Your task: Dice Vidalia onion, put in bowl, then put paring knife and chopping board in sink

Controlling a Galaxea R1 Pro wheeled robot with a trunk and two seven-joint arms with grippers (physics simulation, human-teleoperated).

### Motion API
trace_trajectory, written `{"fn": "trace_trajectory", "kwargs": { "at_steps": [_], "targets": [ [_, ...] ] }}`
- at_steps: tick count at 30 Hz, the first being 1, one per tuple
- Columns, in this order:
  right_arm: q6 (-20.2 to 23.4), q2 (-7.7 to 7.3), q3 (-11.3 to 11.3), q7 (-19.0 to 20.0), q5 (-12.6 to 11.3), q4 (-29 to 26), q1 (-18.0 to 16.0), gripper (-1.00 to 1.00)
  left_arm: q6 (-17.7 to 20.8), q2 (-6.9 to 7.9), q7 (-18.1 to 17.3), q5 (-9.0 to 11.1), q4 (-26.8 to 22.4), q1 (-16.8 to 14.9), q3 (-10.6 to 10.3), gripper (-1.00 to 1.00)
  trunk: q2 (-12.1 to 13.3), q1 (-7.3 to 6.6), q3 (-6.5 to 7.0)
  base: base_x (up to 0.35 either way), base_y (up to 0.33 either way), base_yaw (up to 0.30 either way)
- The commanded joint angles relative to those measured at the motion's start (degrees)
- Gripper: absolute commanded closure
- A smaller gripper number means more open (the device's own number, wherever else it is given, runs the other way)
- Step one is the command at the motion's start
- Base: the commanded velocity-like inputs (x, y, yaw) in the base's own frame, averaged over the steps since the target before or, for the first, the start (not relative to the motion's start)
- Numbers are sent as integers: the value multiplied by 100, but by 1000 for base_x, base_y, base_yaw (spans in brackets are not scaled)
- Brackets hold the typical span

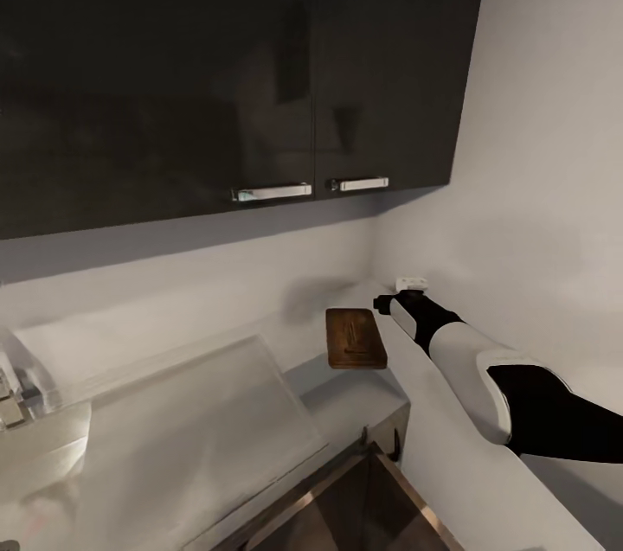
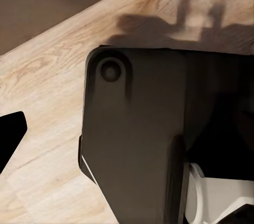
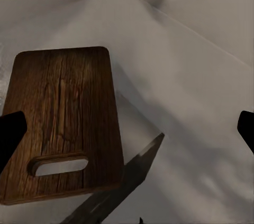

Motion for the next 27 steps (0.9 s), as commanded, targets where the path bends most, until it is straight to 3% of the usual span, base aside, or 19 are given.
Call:
{"fn": "trace_trajectory", "kwargs": {
  "at_steps": [1,27],
  "targets": [
    [24,-3,3,-33,-40,-10,1,-100,-8,-9,-3,40,-4,3,2,-100,-3,3,-1,52,99,0],
    [25,5,9,-120,-37,122,1,-100,-9,-22,-6,31,110,3,2,-100,-3,3,-1,4,8,0]
  ]
}}
